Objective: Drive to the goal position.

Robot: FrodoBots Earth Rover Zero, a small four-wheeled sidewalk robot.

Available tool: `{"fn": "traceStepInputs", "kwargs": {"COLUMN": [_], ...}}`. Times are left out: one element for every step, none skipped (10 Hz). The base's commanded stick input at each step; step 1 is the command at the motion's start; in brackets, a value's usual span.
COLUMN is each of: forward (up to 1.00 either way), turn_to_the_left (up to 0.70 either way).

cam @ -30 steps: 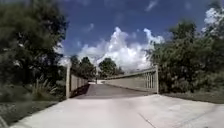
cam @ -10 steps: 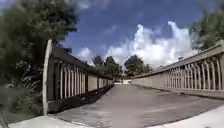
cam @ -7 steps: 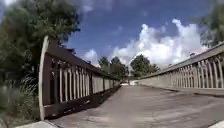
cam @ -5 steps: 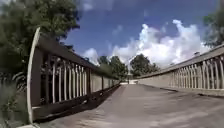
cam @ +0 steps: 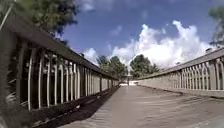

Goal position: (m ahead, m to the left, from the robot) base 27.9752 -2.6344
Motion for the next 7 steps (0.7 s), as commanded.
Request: {"fn": "traceStepInputs", "kwargs": {"forward": [0.85,0.85,0.85,0.85,0.85,0.85,0.85], "turn_to_the_left": [0.0,0.0,0.0,0.0,0.0,0.0,0.0]}}
